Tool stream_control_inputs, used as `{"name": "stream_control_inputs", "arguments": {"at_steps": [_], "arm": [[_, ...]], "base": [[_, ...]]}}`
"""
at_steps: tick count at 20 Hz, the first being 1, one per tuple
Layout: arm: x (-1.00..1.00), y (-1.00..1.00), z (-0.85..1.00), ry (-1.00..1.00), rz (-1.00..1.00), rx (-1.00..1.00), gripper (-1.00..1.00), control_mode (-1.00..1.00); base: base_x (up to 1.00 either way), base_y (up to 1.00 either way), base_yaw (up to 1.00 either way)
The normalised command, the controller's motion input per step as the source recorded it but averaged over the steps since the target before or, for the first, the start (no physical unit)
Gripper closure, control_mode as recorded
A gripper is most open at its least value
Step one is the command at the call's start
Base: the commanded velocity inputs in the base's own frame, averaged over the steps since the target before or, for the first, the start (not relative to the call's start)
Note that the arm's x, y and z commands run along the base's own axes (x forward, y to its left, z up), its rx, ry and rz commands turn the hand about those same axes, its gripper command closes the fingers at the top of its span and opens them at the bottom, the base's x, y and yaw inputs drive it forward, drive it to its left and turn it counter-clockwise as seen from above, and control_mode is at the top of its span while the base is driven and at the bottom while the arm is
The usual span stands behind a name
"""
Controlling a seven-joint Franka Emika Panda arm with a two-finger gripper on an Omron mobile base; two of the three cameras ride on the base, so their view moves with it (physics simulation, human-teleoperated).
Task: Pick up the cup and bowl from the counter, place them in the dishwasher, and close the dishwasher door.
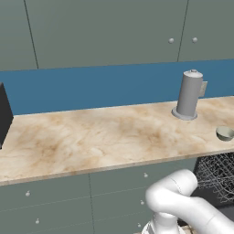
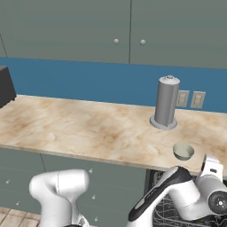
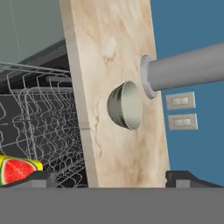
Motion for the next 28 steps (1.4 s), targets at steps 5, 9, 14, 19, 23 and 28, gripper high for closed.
{"name": "stream_control_inputs", "arguments": {"at_steps": [5, 9, 14, 19, 23, 28], "arm": [[0.05, 0.48, 0.17, 0.0, 0.01, 0.0, -1.0, -1.0], [0.14, 0.42, 0.08, 0.0, 0.01, 0.0, -1.0, -1.0], [0.31, 0.35, 0.02, 0.0, 0.01, 0.0, -1.0, -1.0], [0.39, 0.17, 0.04, 0.0, 0.0, 0.0, -1.0, -1.0], [0.41, 0.0, 0.0, 0.0, 0.01, 0.0, -1.0, -1.0], [0.29, 0.0, -0.15, 0.0, 0.03, 0.0, -1.0, -1.0]], "base": [[0.0, 0.0, 0.0], [0.0, 0.0, 0.0], [0.0, 0.0, 0.0], [0.0, 0.0, 0.0], [0.0, 0.0, 0.0], [0.0, 0.0, 0.0]]}}
